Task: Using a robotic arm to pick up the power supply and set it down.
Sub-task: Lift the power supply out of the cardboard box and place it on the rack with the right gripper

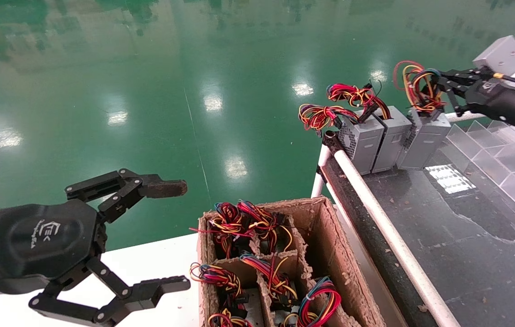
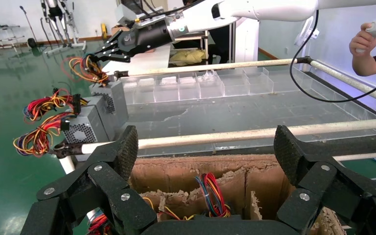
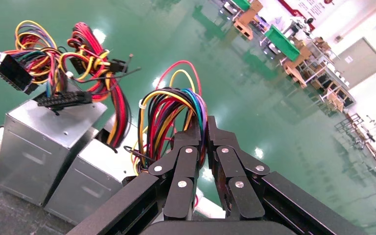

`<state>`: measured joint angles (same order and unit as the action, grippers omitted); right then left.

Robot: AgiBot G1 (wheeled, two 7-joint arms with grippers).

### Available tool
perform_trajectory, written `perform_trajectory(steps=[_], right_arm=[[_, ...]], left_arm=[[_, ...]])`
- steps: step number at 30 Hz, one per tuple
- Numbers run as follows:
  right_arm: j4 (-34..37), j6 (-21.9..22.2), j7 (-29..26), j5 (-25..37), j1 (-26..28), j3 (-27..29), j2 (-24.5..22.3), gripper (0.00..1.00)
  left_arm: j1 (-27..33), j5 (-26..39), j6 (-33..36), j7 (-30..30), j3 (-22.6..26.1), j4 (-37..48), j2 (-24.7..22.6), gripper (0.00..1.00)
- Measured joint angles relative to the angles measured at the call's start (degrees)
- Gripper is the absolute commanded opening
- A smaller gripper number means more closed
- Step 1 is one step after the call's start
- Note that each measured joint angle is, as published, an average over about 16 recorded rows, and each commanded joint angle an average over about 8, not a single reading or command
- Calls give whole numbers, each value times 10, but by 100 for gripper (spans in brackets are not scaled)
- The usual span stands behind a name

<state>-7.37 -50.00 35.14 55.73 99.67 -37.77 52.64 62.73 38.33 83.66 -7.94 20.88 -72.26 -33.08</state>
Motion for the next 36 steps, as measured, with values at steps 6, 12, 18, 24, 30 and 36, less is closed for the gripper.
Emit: perform_trajectory(steps=[6,12,18,24,30,36], right_arm=[[23,17,27,3,9,-1,29,0],[39,41,54,-1,13,2,51,0],[49,64,78,-8,13,8,69,0],[56,80,98,-15,10,13,83,0],[62,88,111,-21,5,18,91,53],[67,89,116,-25,3,20,93,100]], left_arm=[[0,0,0,0,0,0,0,100],[0,0,0,0,0,0,0,100],[0,0,0,0,0,0,0,100],[0,0,0,0,0,0,0,100],[0,0,0,0,0,0,0,100],[0,0,0,0,0,0,0,100]])
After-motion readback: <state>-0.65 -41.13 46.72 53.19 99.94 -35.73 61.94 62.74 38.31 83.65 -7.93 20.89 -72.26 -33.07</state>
